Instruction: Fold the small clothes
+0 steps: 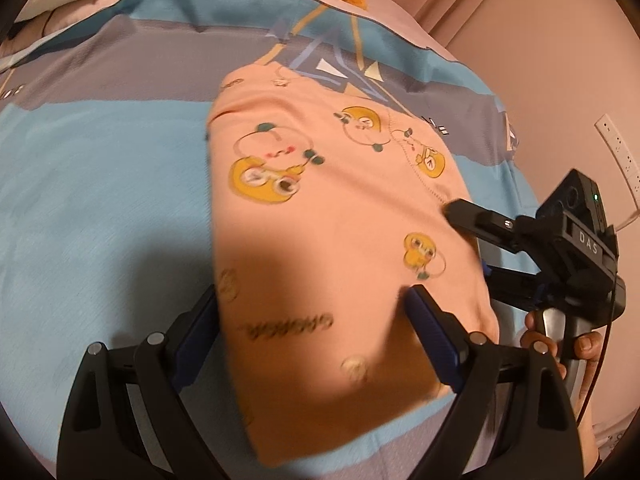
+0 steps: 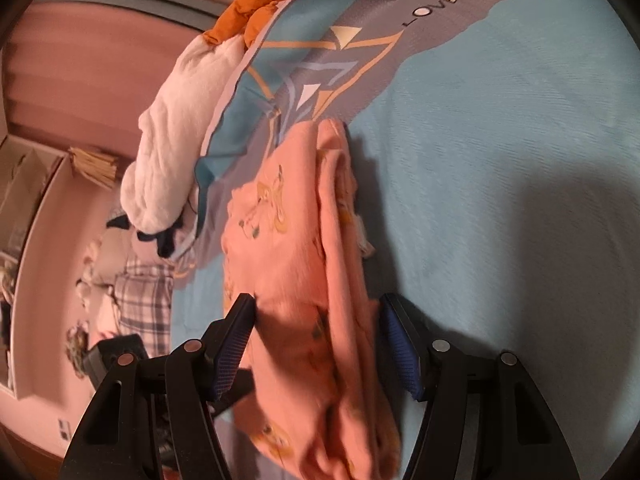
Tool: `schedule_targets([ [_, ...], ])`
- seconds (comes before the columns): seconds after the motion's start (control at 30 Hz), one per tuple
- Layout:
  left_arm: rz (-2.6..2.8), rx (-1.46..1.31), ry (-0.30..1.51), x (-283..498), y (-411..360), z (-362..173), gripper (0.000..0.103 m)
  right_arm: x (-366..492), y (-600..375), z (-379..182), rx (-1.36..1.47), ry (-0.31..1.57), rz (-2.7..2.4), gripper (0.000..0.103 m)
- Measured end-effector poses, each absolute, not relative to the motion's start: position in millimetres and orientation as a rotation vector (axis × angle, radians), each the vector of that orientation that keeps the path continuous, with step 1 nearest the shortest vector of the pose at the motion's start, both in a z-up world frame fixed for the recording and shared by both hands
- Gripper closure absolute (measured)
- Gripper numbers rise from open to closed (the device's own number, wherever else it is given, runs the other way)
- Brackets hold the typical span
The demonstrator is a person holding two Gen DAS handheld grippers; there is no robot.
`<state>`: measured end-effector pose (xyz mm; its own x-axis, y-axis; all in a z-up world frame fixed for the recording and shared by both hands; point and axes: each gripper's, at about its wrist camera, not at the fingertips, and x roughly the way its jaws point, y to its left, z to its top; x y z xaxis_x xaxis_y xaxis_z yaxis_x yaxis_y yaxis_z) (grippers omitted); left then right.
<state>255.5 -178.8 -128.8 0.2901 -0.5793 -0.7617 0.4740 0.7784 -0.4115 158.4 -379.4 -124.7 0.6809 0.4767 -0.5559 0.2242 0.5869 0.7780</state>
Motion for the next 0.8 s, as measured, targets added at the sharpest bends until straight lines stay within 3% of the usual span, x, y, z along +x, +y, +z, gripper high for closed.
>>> schedule_targets([
  [0.3,-0.736,-0.085,1.049,269.7,-200.5,-129.7,0.016,192.4,-365.3,-119.0,0.824,0.871,0.19,0.039],
  [0.4,-0.753,-0.086,1.048,273.1,-202.4,-129.0,0.028,197.7,-359.8,-116.8,0.779,0.875,0.179,0.04],
  [0.47,-0.752,-0.084,1.045,273.4,-201.0,-128.2,0.035,198.2,-355.9,-114.6,0.732,0.878,0.168,0.048],
  [0.53,-0.738,-0.079,1.036,272.2,-197.7,-127.3,0.051,196.7,-353.7,-113.7,0.695,0.882,0.159,0.061],
  [0.63,-0.708,-0.051,1.024,269.0,-197.1,-125.0,0.067,192.1,-349.0,-110.3,0.661,0.873,0.169,0.068],
  [0.8,-0.691,0.046,0.945,250.6,-206.3,-110.7,0.08,181.8,-328.4,-93.3,0.567,0.818,0.177,0.072],
])
